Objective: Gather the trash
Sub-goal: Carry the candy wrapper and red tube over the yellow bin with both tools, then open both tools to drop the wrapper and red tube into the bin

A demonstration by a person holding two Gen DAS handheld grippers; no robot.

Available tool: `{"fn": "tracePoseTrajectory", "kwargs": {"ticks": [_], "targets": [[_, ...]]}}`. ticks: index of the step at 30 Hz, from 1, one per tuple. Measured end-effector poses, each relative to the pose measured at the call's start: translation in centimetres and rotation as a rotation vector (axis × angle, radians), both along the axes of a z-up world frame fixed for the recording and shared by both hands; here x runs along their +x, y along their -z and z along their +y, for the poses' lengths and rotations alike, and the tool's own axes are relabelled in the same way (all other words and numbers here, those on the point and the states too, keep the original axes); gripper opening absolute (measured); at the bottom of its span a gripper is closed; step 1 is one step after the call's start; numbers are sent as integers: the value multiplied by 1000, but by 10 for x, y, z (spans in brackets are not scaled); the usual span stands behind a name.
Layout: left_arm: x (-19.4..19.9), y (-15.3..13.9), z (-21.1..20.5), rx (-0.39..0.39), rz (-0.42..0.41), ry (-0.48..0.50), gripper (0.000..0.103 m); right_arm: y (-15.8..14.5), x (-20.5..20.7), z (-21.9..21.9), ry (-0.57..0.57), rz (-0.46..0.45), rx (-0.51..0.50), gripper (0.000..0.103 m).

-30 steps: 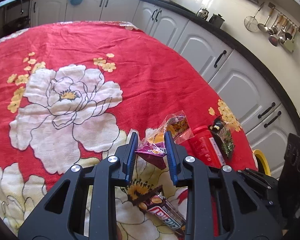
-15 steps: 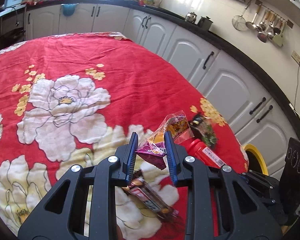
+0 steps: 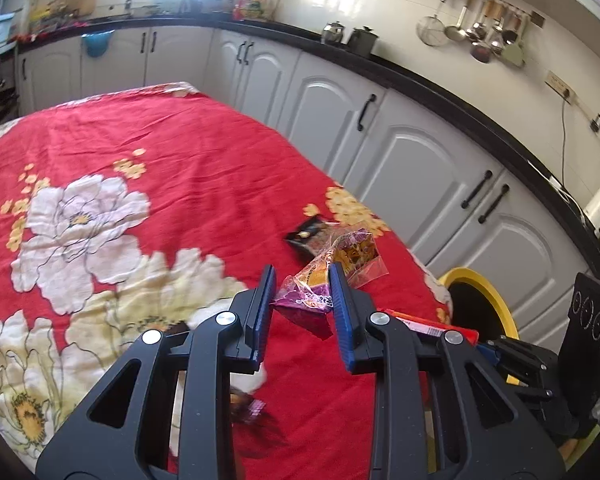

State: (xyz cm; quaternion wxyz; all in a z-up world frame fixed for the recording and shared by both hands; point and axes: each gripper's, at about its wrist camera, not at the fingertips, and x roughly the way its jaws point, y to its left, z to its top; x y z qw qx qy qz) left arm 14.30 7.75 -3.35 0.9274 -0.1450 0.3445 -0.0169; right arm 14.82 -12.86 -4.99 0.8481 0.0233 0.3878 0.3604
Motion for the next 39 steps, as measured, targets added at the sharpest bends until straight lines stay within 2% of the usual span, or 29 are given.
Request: {"fn": "tracePoseTrajectory", "kwargs": {"ticks": [14, 22, 33, 39], "targets": [[10, -12, -51, 24, -18, 95, 21, -13, 10, -56, 126, -29, 55, 27], [25, -7, -107, 51, -5, 210, 21, -18, 6, -102, 214, -52, 50, 27], [34, 11, -202, 115, 25, 389, 21, 9, 0, -188, 395, 8, 21, 27], [36, 24, -234, 143, 53, 446, 21, 24, -8, -222, 459, 43, 12, 27]]}}
